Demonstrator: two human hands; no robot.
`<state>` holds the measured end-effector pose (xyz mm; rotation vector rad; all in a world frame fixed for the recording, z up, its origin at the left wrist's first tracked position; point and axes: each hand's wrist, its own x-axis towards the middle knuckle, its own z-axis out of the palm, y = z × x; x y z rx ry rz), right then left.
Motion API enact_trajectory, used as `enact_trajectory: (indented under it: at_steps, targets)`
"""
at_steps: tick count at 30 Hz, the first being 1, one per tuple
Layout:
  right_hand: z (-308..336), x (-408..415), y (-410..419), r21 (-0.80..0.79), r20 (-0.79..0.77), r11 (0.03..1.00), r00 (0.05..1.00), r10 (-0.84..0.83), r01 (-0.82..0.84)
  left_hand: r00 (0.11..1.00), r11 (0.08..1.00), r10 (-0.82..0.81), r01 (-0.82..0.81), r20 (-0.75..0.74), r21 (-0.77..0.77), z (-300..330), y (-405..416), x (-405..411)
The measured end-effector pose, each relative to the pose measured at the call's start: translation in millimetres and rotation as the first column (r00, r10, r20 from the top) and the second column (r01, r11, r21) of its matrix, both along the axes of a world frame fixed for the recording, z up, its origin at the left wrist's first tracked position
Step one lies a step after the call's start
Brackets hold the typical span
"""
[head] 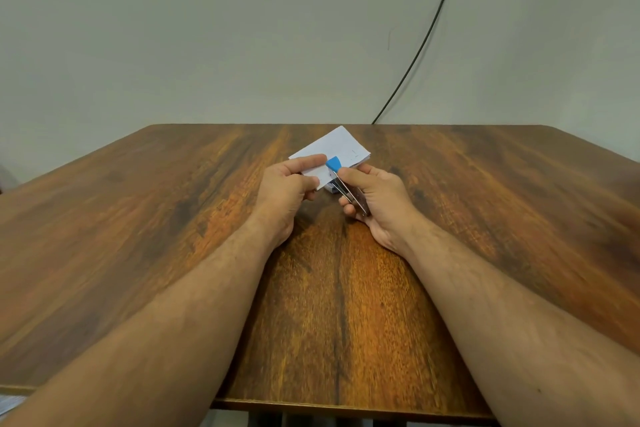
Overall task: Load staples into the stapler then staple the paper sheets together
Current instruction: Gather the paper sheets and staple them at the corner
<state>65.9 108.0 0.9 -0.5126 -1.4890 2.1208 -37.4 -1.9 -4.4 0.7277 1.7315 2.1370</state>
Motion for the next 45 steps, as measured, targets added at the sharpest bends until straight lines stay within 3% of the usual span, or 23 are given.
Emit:
enact_trajectory:
  at_steps: [10, 20, 26, 33, 45]
  targets:
    - [5.8, 8.4, 5.2, 0.018, 0.074, 0.982, 0.98, 0.185, -0.187, 0.995, 0.997, -0.082, 0.081, -0.05, -0.022, 4.2, -4.3, 7.8]
    - [2.2, 3.6, 0.0, 0.135, 0.061, 0.983, 0.991, 0.116, -0.123, 0.985, 0.989, -0.149, 0.148, -0.082, -0.015, 2.2, -3.7, 5.1]
    - [3.0, 4.6, -0.9, 0.221, 0.097, 0.961, 0.984, 0.148, -0.166, 0.984, 0.989, -0.148, 0.147, -0.097, -0.017, 2.4, -4.3, 5.7]
    - [6.5, 5.9, -2.0, 0.255, 0.156, 0.953, 0.98, 0.124, -0.161, 0.981, 0.985, -0.172, 0.172, -0.089, -0.016, 3.5, -7.8, 6.5]
    - [4.9, 6.1, -3.3, 0.244, 0.122, 0.963, 0.989, 0.084, -0.112, 0.978, 0.979, -0.201, 0.202, -0.055, 0.022, 1.3, -7.2, 2.8]
